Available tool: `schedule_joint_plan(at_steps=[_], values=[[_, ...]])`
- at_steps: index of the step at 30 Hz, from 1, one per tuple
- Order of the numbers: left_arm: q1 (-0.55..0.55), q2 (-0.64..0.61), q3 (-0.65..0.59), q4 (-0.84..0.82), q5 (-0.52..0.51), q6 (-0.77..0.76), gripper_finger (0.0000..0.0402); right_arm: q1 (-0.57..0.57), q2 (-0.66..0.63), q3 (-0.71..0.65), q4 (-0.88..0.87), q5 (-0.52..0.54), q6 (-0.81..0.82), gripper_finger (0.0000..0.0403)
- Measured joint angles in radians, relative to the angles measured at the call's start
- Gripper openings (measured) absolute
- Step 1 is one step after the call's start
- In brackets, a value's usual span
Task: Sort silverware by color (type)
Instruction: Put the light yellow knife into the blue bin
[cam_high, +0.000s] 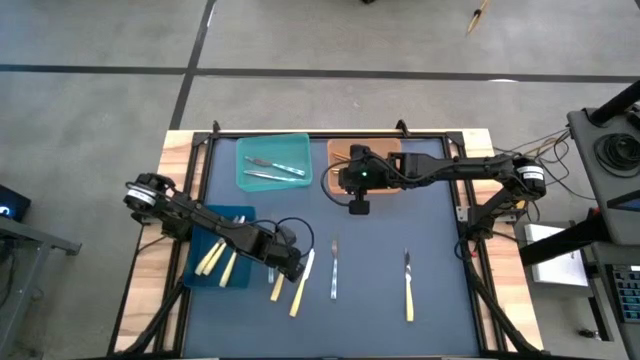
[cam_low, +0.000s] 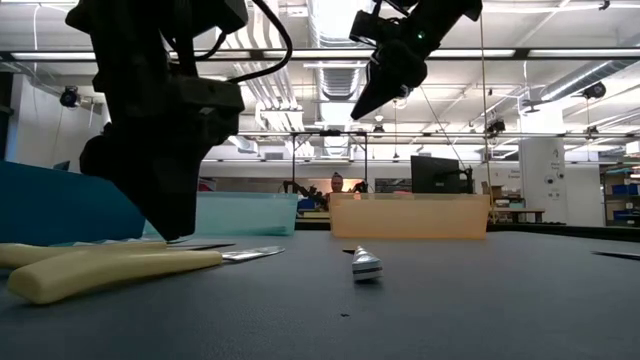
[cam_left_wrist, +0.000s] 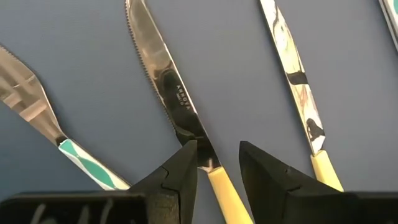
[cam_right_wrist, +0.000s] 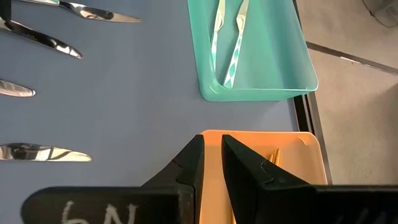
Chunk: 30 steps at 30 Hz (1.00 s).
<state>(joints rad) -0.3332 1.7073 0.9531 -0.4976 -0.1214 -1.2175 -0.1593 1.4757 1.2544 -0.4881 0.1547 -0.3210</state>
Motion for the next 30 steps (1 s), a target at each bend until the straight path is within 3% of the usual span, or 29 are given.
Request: schedule_joint_plan(at_steps=[7, 17, 30], values=[[0.000, 0.000, 0.000, -0.004, -0.009, -0.003, 0.0106, 0.000, 0.000, 0.000, 0.000, 0.000, 0.000, 0.0047], [0.001, 0.000, 0.000, -0.008, -0.032, -0.012, 0.0154, 0.000, 0.000, 0.000, 0.000, 0.000, 0.000, 0.0047], [0.001, 0.005, 0.000, -0.011, -0.088, -0.010, 0.0151, 0.000, 0.000, 0.000, 0.000, 0.000, 0.000, 0.0047]])
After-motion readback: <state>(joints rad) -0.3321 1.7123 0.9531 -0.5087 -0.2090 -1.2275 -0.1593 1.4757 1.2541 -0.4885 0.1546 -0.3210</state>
